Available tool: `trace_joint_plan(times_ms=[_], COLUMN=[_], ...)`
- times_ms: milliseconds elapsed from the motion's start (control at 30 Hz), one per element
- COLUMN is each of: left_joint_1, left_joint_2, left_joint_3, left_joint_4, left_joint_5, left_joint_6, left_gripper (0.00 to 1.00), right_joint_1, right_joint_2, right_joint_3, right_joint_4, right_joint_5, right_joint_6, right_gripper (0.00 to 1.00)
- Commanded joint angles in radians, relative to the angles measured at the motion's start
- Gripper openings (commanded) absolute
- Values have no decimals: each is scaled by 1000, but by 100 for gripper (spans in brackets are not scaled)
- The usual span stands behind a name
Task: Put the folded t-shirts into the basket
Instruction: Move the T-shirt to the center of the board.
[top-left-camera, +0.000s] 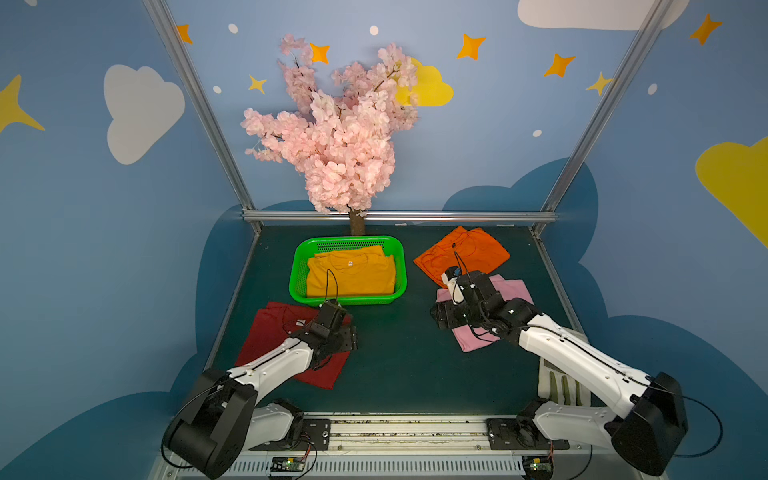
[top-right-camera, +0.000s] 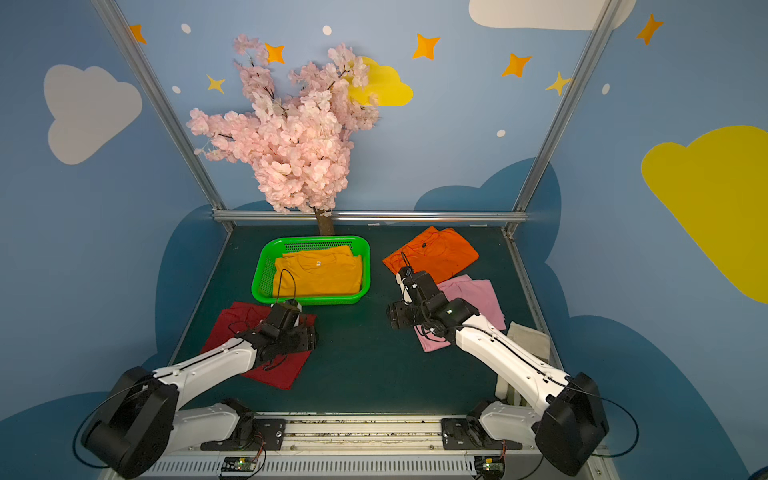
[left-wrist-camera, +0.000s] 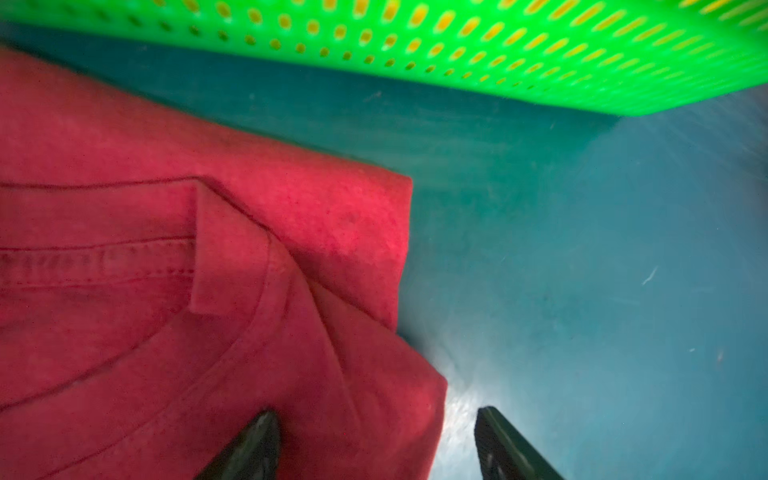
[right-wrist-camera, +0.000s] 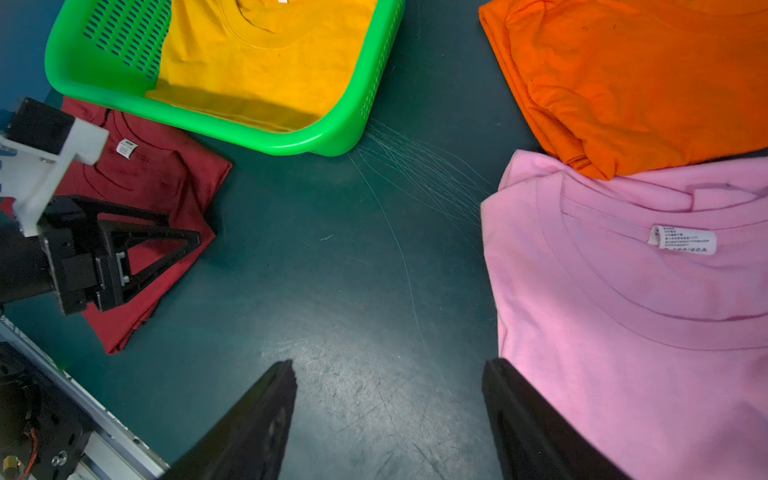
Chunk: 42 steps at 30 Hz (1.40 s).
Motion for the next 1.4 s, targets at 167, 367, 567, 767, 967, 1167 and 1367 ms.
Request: trace_joint_plan(times_ms=[167, 367, 567, 767, 967, 1167, 1367], left_joint_1=[-160, -321, -480, -390, -128, -56, -58], left_joint_2=[38, 101, 188, -8, -296, -369, -357], left_joint_3=[-43, 2, 191, 129, -47, -148, -179], left_joint_4=[37, 156, 185, -41, -200, -214, -180], left_joint_5=[97, 84, 125, 65, 72, 179, 241], left_joint_6=[-134, -262, -264, -165, -84, -104, -106], left_gripper=[76, 75, 76, 76, 76, 76, 76], right_joint_1=[-38, -138, -180, -81, 106, 211, 245], right_joint_2=[-22, -5, 14, 54, 167, 347, 479], right_joint_3=[-78, -133, -207, -257, -223, -122, -49], right_joint_4=[0, 39, 117, 209, 327, 362, 395], right_joint_5=[9, -45, -100, -155, -122, -103, -123], right_joint_6=[-1, 14, 52, 99, 176, 210, 221], right_gripper=[76, 76, 75, 72, 65, 59, 54])
